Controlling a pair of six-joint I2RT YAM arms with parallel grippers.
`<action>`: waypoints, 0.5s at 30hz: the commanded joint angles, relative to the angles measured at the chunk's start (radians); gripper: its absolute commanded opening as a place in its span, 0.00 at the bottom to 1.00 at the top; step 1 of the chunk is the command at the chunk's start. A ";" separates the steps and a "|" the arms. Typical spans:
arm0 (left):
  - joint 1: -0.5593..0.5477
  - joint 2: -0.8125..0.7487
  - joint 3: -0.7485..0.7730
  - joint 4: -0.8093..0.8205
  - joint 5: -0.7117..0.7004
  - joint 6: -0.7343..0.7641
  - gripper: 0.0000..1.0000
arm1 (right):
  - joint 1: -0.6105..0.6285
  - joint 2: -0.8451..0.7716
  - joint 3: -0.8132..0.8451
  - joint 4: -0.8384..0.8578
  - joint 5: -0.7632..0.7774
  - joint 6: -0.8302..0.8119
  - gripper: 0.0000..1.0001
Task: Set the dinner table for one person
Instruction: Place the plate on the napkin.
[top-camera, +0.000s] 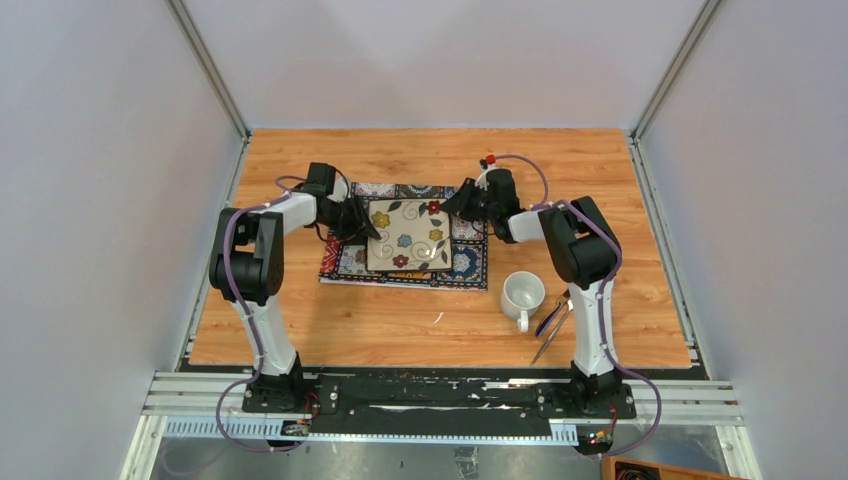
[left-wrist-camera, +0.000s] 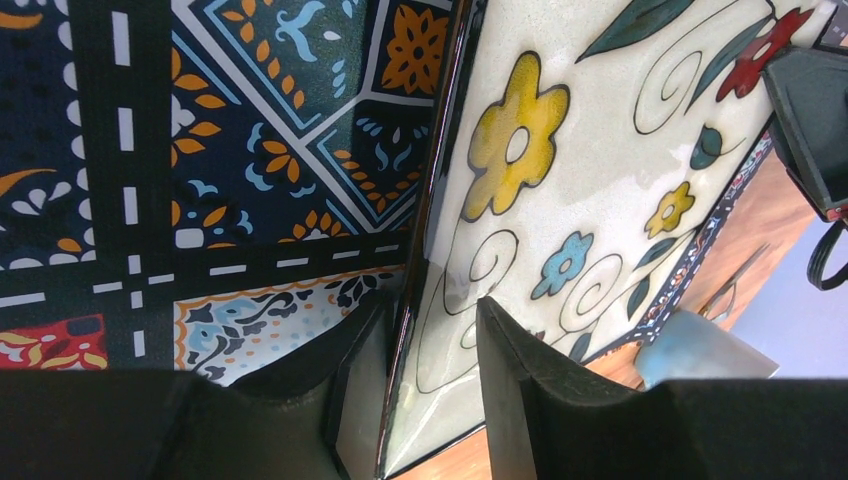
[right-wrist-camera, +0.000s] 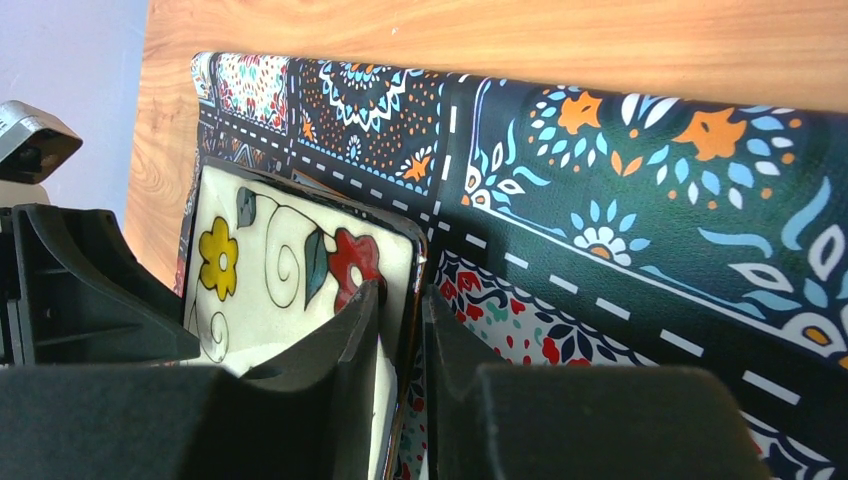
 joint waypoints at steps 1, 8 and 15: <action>0.020 0.047 0.028 0.076 -0.151 0.034 0.44 | 0.027 0.020 -0.016 -0.050 0.002 -0.083 0.22; 0.061 0.049 0.002 0.092 -0.137 0.027 0.46 | 0.013 0.018 -0.018 -0.054 0.001 -0.087 0.23; 0.103 0.048 -0.044 0.149 -0.080 -0.014 0.46 | 0.006 0.019 -0.019 -0.054 -0.003 -0.088 0.23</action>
